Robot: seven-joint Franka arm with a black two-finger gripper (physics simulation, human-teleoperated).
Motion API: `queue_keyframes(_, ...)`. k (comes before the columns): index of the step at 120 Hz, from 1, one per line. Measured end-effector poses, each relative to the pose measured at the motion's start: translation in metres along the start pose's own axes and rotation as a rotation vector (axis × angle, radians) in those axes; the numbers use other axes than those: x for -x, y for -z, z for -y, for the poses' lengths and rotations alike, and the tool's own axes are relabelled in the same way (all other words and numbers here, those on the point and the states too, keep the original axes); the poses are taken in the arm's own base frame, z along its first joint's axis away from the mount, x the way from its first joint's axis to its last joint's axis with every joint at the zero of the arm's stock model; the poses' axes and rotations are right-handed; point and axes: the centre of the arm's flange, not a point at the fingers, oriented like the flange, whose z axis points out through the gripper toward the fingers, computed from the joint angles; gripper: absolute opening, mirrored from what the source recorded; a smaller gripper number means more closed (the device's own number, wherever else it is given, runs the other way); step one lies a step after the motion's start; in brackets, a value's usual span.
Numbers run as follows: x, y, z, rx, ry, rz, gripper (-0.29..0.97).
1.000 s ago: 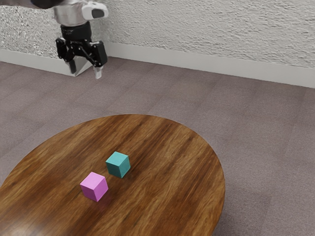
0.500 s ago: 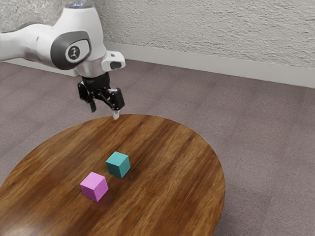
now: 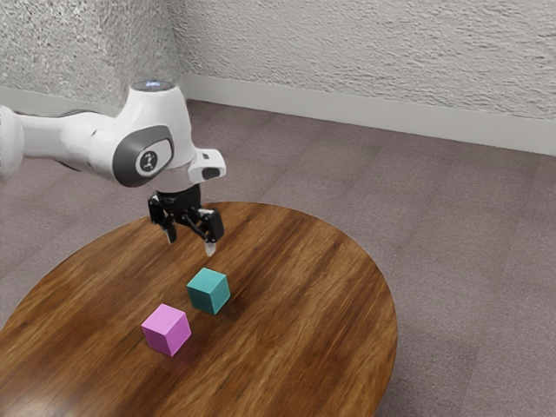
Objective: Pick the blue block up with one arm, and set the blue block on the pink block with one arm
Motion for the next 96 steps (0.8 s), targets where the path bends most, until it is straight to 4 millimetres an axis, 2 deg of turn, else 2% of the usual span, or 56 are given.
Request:
queue_keyframes(17,0.006,-0.020,0.002,0.000,-0.004,0.001,0.68)
queue_keyframes(56,0.011,-0.042,-0.014,0.001,-0.056,-0.007,0.68)
queue_keyframes(96,0.004,-0.058,-0.001,-0.005,-0.064,0.002,0.68)
